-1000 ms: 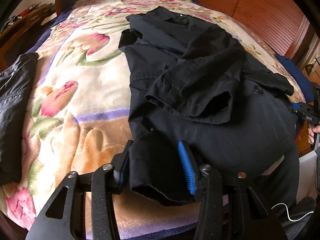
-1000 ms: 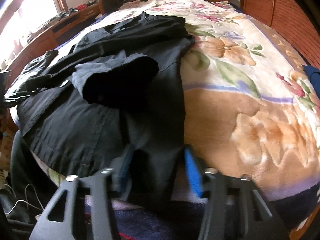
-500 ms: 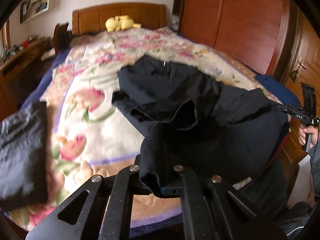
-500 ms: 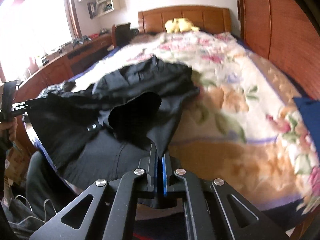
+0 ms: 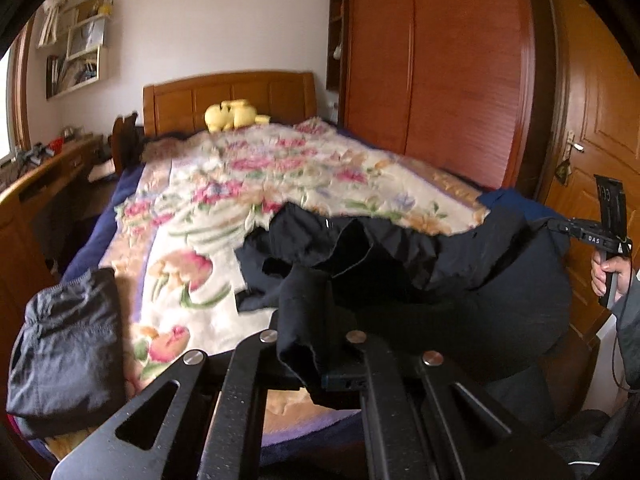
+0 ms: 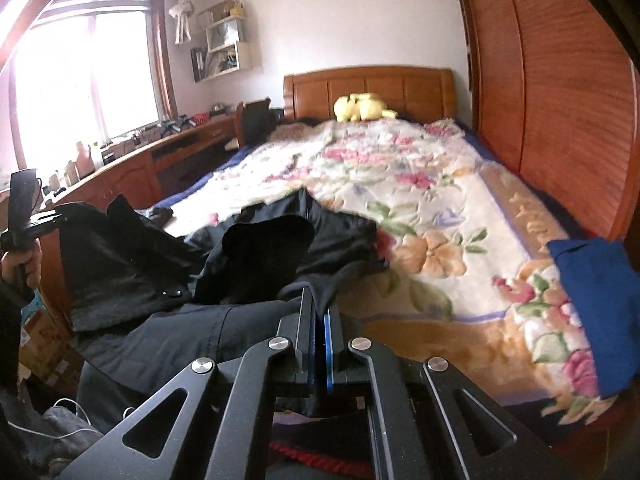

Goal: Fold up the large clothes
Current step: 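Lift the coat hem with both tools and fold it toward the collar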

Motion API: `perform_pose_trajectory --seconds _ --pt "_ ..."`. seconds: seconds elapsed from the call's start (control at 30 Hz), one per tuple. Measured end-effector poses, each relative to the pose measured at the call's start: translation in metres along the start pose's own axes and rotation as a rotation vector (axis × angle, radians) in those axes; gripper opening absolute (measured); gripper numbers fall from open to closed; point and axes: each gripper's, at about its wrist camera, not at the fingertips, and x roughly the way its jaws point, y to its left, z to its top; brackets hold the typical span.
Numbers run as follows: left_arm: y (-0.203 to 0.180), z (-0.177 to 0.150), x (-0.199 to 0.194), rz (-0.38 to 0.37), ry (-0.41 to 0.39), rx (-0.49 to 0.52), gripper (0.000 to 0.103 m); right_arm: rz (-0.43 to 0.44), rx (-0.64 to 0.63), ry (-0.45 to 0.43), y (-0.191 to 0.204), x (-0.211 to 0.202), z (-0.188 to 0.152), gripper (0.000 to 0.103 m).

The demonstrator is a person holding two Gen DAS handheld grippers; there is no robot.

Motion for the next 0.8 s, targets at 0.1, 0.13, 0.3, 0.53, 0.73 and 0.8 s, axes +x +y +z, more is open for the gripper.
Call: perform_pose_trajectory --seconds 0.1,0.13,0.3,0.53,0.73,0.8 --pt "-0.004 0.008 -0.014 -0.010 -0.033 0.012 0.005 0.004 -0.013 -0.042 0.000 -0.024 0.003 0.003" --pt "-0.004 0.012 -0.015 -0.013 -0.040 0.018 0.005 0.007 -0.016 -0.050 -0.001 -0.029 0.004 0.002" --pt "0.005 0.029 0.014 -0.005 -0.044 0.008 0.005 -0.005 -0.038 -0.064 -0.013 -0.005 0.020 0.003" --pt "0.056 0.055 0.139 0.066 0.050 -0.049 0.005 -0.049 -0.051 0.017 -0.042 0.128 0.067 0.003" --pt "0.102 0.064 0.229 0.118 0.127 -0.104 0.004 -0.090 -0.013 0.083 -0.069 0.248 0.098 0.003" --pt "0.114 0.068 0.256 0.119 0.156 -0.105 0.005 -0.079 0.011 0.107 -0.077 0.286 0.107 0.003"
